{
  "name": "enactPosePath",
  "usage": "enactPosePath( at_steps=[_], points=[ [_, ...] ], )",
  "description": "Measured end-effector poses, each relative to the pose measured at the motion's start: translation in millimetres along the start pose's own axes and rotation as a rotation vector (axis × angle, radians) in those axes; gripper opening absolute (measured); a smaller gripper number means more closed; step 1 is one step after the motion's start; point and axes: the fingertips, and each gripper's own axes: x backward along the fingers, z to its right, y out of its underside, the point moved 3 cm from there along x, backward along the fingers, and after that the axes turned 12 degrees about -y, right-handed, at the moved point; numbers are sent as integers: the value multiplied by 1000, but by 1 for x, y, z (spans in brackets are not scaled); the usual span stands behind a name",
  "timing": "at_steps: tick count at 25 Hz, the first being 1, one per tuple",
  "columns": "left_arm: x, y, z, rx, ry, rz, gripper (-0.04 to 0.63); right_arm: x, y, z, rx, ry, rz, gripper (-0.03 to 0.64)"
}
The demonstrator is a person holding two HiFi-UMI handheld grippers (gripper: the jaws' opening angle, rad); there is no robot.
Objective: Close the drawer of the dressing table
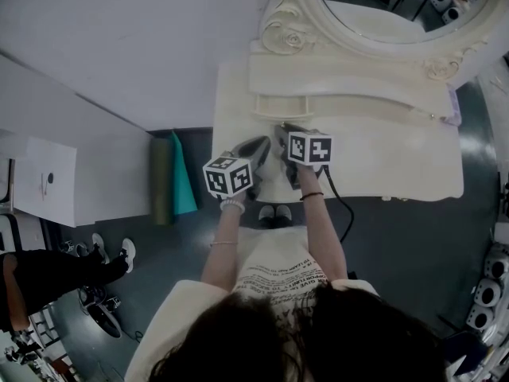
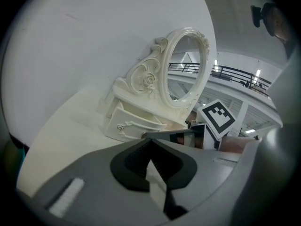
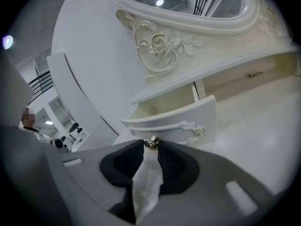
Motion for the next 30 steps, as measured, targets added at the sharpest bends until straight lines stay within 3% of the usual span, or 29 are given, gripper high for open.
enactPosePath(
  at_steps=[30],
  points=[
    [-9, -11, -3, -3, 11, 14, 0, -1, -9, 7, 17, 11, -2, 95]
  ],
)
